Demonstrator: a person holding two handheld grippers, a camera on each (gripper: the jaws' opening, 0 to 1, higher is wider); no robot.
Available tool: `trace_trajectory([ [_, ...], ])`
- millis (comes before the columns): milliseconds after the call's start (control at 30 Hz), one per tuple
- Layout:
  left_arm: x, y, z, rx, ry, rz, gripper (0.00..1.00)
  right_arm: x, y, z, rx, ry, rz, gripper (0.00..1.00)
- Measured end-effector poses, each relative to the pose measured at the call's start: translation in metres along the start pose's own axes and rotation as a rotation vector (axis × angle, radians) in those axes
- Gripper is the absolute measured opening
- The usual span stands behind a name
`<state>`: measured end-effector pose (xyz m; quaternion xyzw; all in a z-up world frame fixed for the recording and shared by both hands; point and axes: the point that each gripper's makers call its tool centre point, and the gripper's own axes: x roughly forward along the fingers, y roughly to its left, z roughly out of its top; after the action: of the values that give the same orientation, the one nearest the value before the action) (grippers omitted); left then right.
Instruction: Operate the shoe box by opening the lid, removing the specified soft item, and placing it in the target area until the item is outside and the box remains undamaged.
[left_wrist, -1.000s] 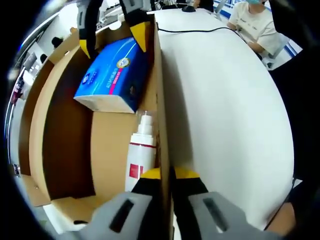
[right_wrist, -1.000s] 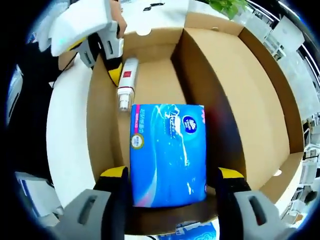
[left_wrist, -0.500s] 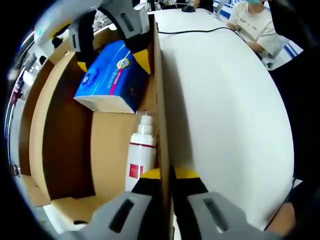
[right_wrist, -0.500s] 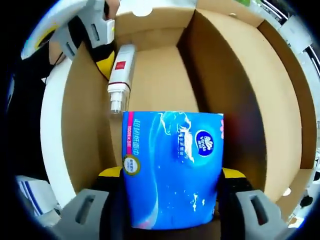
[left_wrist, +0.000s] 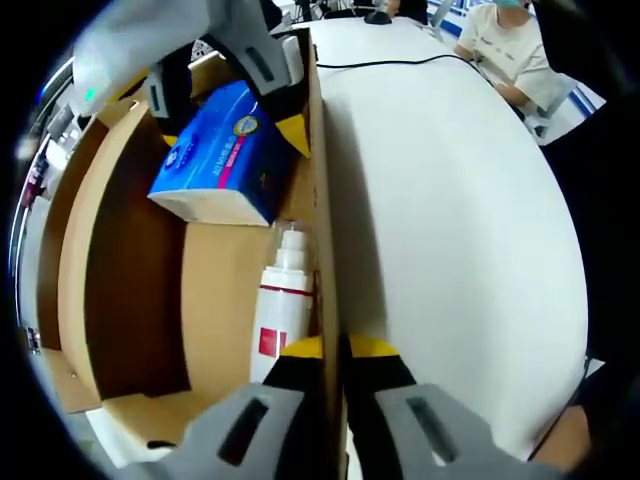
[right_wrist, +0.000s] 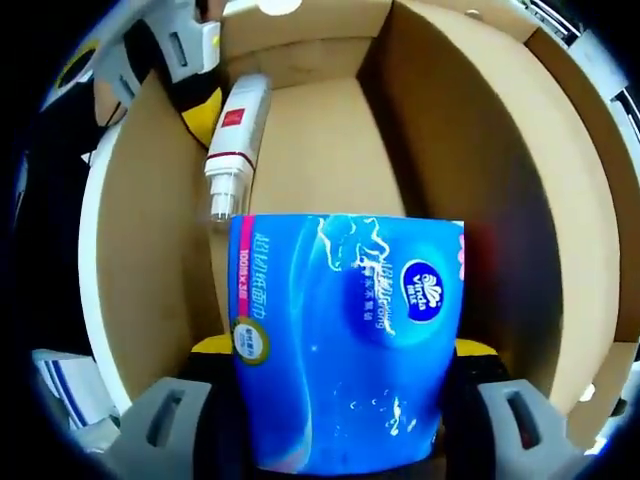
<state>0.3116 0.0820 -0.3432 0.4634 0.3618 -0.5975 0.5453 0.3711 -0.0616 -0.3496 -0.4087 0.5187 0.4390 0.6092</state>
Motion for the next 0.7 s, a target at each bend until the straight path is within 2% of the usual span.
trace_trajectory([
  [167,0.0000,-0.0003,0.0007,0.004,-0.001,-0.001,0.02,0.0033,-0.0016,-0.0011,0.012,-0.004,0.045,0.85],
  [500,0.0003,-0.0008,0.0015,0.002,-0.002,-0.003,0.02,0.0048,-0.0016,-0.0005,0.006,0.054,0.044,0.85],
  [700,0.0002,-0.0007,0.0018,0.008,-0.003,-0.002,0.02,0.0044,-0.0048,-0.0010,0.005,0.034,0.044,0.84],
])
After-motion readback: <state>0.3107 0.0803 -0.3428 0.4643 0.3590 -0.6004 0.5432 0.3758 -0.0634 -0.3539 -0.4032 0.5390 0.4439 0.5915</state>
